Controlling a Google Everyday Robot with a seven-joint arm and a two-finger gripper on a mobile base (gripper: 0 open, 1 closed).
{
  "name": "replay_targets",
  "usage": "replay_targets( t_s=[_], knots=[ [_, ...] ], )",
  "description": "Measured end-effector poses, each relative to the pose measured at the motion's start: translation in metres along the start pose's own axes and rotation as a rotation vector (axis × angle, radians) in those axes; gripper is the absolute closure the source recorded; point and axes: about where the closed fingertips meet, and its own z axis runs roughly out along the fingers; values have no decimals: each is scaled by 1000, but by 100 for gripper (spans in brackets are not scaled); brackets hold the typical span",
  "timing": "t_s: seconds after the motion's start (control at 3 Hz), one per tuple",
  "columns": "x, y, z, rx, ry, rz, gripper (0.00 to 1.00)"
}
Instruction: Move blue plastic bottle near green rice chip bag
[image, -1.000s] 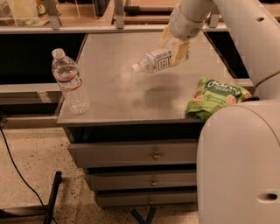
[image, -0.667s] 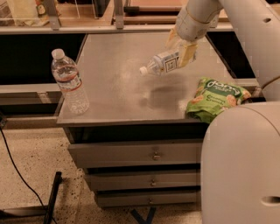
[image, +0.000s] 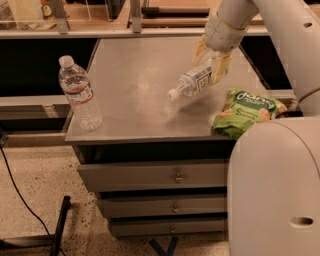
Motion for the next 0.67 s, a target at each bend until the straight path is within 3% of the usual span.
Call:
replay_targets(
  t_s=[0.33,0.67],
  knots=[
    [-5,1,8,-31,-16,-43,100],
    [-4,6,9,-74,17,-51,84]
  ],
)
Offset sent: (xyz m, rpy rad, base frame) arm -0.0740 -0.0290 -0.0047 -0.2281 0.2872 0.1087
